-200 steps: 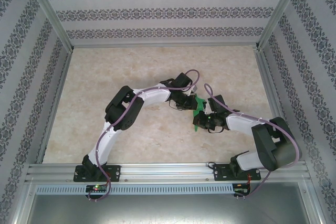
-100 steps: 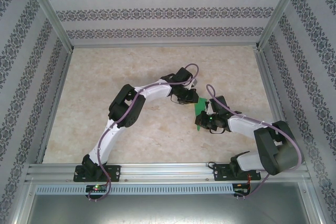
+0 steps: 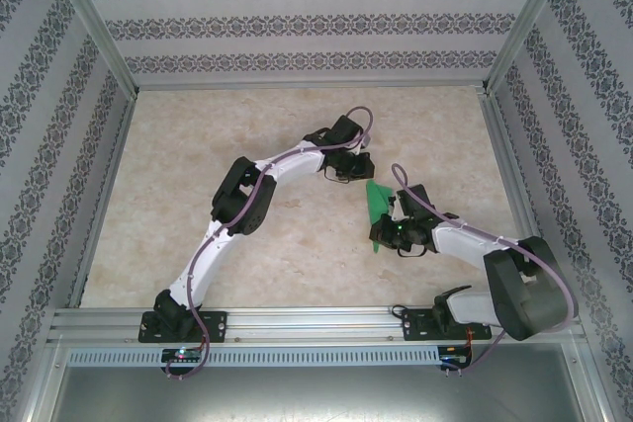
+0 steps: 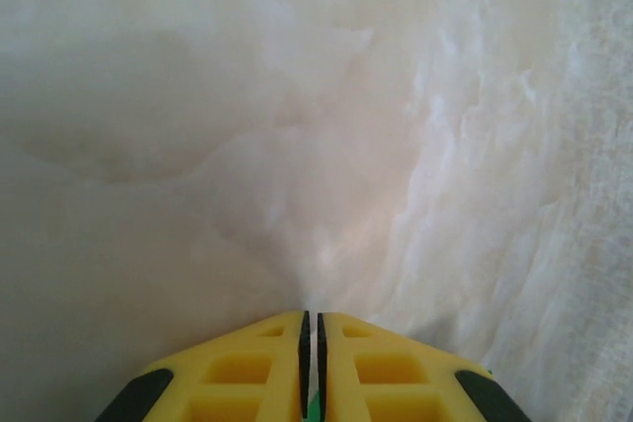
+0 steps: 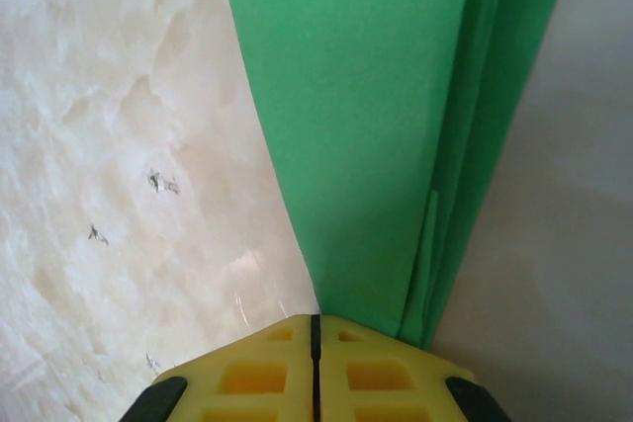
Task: Fold a paper plane with a square sheet of paper (pick it up from the middle)
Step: Fold the wing for the fifth time at the center of the table.
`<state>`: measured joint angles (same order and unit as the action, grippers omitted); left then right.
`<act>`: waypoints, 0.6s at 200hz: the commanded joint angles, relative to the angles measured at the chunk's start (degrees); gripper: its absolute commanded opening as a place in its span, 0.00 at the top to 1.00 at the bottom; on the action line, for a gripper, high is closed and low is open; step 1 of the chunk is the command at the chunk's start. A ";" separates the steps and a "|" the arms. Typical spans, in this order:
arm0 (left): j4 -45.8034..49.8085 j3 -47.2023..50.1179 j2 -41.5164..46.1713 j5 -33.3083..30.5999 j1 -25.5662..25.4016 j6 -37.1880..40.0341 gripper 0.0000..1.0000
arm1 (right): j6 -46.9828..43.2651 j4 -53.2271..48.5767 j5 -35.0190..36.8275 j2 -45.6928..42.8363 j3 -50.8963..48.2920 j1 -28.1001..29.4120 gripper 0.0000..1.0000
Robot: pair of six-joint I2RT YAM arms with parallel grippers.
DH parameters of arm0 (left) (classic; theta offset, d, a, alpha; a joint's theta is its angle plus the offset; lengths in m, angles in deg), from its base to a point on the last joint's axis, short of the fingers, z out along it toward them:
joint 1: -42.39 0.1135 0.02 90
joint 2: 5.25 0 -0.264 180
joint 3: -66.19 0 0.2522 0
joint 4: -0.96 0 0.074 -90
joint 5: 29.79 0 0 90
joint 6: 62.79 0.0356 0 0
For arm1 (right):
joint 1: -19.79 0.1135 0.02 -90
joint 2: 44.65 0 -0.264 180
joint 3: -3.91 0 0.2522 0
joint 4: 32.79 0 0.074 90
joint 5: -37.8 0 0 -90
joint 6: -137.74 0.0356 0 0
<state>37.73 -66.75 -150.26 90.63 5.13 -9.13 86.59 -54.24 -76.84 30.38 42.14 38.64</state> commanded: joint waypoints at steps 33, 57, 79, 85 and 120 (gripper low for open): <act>3.63 -4.53 -2.00 -3.18 2.09 2.41 0.85 | 0.25 -10.51 -0.73 -0.49 -1.69 -0.20 0.92; 4.56 -4.73 0.38 -3.73 2.01 3.19 0.83 | 0.60 -11.43 -2.58 -2.98 0.63 -0.30 0.89; 4.99 -3.01 4.20 -4.05 1.84 4.32 0.79 | 1.87 -11.35 -5.84 -6.46 2.85 -1.18 0.82; 5.01 -2.07 5.41 -4.30 1.75 4.64 0.77 | 1.93 -11.49 -6.66 -7.21 3.64 -1.87 0.81; 3.83 5.65 13.73 -5.68 1.02 5.96 0.69 | -1.89 -16.63 -7.78 -9.68 8.41 -5.59 0.74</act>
<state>41.14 -64.78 -145.32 86.84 6.14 -5.76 87.62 -66.04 -82.55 22.42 46.69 35.25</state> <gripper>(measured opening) 0.292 0.256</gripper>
